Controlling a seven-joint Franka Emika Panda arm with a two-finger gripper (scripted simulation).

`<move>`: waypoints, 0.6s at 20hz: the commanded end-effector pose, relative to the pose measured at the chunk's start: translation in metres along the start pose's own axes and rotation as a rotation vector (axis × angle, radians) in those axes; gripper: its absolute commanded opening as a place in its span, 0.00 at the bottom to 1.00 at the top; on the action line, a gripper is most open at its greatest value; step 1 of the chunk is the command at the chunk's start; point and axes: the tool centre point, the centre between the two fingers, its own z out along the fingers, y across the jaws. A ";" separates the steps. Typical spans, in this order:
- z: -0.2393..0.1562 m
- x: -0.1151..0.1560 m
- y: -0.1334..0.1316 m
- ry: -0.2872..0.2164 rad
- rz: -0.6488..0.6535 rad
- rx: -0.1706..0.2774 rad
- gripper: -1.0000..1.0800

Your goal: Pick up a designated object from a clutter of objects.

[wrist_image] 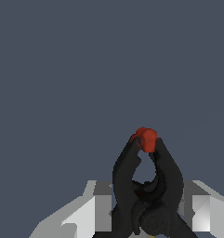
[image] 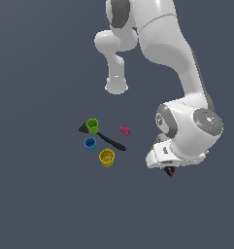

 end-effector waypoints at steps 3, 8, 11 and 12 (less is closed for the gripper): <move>-0.049 -0.006 0.014 0.001 0.000 0.000 0.00; -0.107 -0.013 0.030 0.000 0.000 0.000 0.00; -0.142 -0.017 0.039 0.000 0.000 0.000 0.00; -0.154 -0.018 0.042 0.000 0.000 0.000 0.00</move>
